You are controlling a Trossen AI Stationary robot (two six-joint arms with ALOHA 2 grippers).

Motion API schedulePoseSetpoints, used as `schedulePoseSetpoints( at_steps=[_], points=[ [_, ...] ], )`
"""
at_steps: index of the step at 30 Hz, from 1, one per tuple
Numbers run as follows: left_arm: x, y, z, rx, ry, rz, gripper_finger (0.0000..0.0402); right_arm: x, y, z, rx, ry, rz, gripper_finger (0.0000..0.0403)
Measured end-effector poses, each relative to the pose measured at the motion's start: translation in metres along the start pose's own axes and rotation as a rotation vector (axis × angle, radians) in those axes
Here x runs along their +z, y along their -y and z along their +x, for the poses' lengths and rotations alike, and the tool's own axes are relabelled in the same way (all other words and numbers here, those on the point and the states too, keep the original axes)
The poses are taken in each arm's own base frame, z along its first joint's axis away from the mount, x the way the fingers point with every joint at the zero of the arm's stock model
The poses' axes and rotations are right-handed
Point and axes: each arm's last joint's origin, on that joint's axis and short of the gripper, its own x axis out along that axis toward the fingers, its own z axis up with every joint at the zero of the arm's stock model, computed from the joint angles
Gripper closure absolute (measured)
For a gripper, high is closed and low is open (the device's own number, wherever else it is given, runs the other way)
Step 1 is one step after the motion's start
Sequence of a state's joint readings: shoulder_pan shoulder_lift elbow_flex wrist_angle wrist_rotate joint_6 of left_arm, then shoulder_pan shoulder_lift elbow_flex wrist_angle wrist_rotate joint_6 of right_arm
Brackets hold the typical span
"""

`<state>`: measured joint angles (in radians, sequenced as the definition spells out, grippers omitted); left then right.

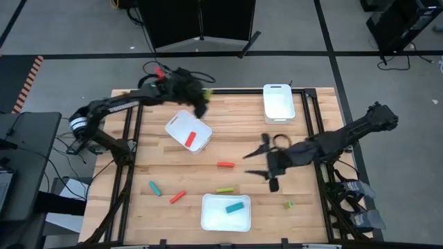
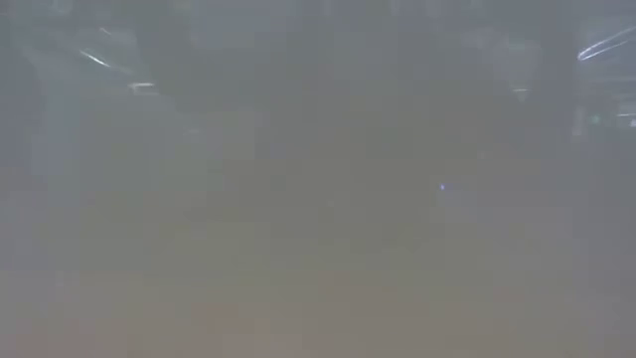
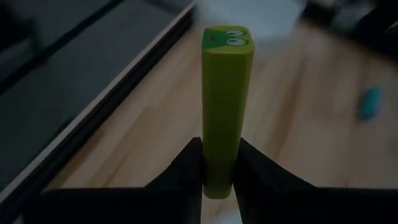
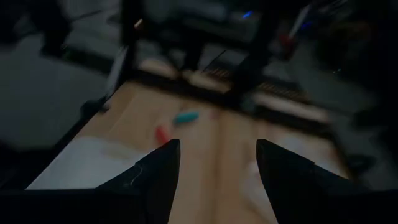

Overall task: Sort blocks
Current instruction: Put the top left green block into the top right bin

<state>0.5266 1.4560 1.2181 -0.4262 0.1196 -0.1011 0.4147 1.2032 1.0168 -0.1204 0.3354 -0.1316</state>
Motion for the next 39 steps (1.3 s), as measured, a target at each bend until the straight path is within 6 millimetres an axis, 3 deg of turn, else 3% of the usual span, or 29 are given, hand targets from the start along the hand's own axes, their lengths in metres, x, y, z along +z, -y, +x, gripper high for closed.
schedulePoseSetpoints(
  at_steps=[5,9,14,21,29,35,39],
  points=[
    [0.02,0.021,0.056,-0.14,0.183,-0.051,0.0338,0.017,0.011,-0.034,-0.078,0.113,-0.005,0.018],
    [0.034,0.035,0.102,-0.185,0.215,-0.075,0.0338,0.027,0.017,-0.051,-0.101,0.194,-0.005,0.0179],
    [0.058,0.046,0.154,-0.225,0.241,-0.126,0.0338,0.03,0.019,-0.055,-0.112,0.229,-0.02,0.018],
    [0.082,0.054,0.21,-0.273,0.286,-0.247,0.0338,0.03,0.019,-0.055,-0.113,0.231,-0.022,0.018],
    [0.085,0.07,0.261,-0.334,0.3,-0.365,0.0338,0.032,0.019,-0.055,-0.118,0.247,-0.029,0.018],
    [0.073,0.077,0.285,-0.32,0.279,-0.399,0.0336,0.033,0.019,-0.055,-0.12,0.257,-0.027,0.018],
    [0.07,0.077,0.285,-0.269,0.269,-0.382,0.0262,0.033,0.019,-0.055,-0.12,0.256,-0.028,0.0177]
  ],
)
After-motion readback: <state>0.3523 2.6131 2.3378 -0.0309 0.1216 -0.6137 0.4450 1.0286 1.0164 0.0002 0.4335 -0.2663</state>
